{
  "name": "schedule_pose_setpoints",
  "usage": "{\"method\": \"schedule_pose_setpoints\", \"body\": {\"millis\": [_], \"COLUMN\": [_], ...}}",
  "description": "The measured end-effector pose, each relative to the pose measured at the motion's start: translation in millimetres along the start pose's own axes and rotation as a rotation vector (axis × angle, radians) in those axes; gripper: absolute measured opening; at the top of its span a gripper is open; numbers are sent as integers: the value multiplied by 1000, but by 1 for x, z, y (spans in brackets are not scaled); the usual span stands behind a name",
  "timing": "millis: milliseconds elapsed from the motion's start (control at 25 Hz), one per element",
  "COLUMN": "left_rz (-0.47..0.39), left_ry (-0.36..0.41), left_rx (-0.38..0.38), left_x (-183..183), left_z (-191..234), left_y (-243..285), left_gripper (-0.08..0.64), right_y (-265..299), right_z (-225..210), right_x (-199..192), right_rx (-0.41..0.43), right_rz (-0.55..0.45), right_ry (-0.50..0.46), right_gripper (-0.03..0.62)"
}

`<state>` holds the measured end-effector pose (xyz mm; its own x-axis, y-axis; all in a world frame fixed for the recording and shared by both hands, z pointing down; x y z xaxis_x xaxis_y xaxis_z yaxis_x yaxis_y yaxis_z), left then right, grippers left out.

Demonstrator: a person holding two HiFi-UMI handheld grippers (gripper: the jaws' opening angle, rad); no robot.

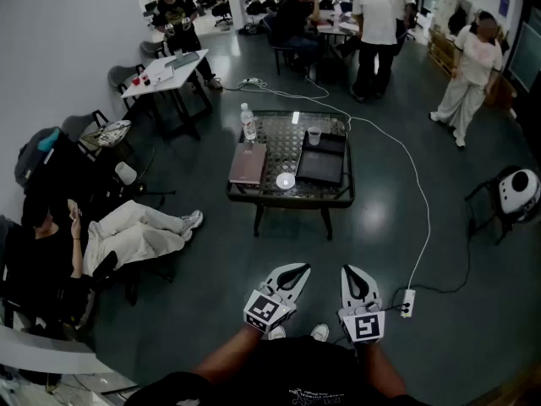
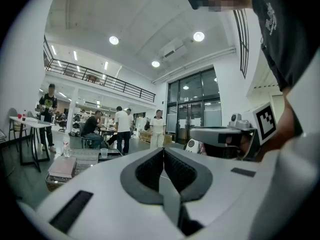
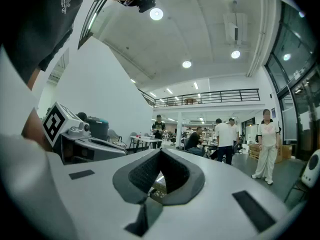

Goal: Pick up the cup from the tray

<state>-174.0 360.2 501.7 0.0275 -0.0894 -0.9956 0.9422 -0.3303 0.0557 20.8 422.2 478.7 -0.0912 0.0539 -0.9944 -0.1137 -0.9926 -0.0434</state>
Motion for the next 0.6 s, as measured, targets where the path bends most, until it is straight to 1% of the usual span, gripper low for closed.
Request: {"method": "schedule_pose_setpoints", "body": {"millis": [200, 360, 600], "left_rz": [-2, -9, -11], "left_ry": [-8, 8, 20], "left_rx": [-3, -5, -6], "left_x": [4, 8, 10], "left_z": [1, 1, -2], "left_y": [-9, -12, -15], "left_gripper": [11, 11, 11], "right_y": [-3, -5, -10], "right_z": [7, 9, 11], "right_x": [5, 8, 11], "right_rx": [-18, -34, -34], "right_rz": [7, 7, -7], "right_ry": [-11, -7, -15], "right_gripper": [8, 8, 8]}}
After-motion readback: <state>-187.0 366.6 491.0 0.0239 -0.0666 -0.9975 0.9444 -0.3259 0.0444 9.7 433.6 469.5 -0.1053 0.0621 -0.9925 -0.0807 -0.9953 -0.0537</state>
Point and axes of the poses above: the fingertips, and each gripper's own axes: y forward along the fingers, z to its left, x out of its top, the point moved 10 cm from there along -y, backward along the fingers, and after that the axes turned 13 degrees about -x, right-handed, at the moved point
